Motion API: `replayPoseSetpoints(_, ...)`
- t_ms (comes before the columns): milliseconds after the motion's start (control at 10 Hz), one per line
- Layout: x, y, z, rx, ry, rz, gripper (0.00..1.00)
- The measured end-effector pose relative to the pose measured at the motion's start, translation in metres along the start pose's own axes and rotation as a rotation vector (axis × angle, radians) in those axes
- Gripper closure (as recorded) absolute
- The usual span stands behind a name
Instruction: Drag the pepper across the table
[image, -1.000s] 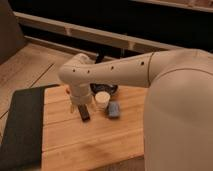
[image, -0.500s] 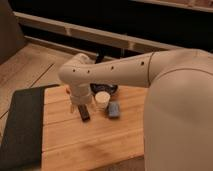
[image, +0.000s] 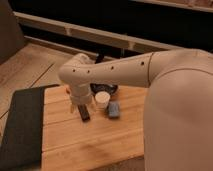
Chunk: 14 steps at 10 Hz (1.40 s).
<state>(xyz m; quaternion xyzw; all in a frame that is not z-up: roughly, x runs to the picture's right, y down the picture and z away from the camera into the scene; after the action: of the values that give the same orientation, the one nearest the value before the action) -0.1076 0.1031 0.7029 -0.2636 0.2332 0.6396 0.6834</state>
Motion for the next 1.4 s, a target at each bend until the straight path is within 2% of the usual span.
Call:
replayPoseSetpoints(900, -0.001, 0.001, -0.001, 0.002, -0.007, -0.006, 0.35)
replayPoseSetpoints(1100, -0.017, 0.007, -0.007, 0.006, -0.069, -0.072, 0.35)
replayPoseSetpoints(1200, -0.036, 0.021, -0.018, -0.001, -0.142, -0.174, 0.35)
replayPoseSetpoints(1400, -0.056, 0.041, -0.037, -0.017, -0.233, -0.296, 0.35)
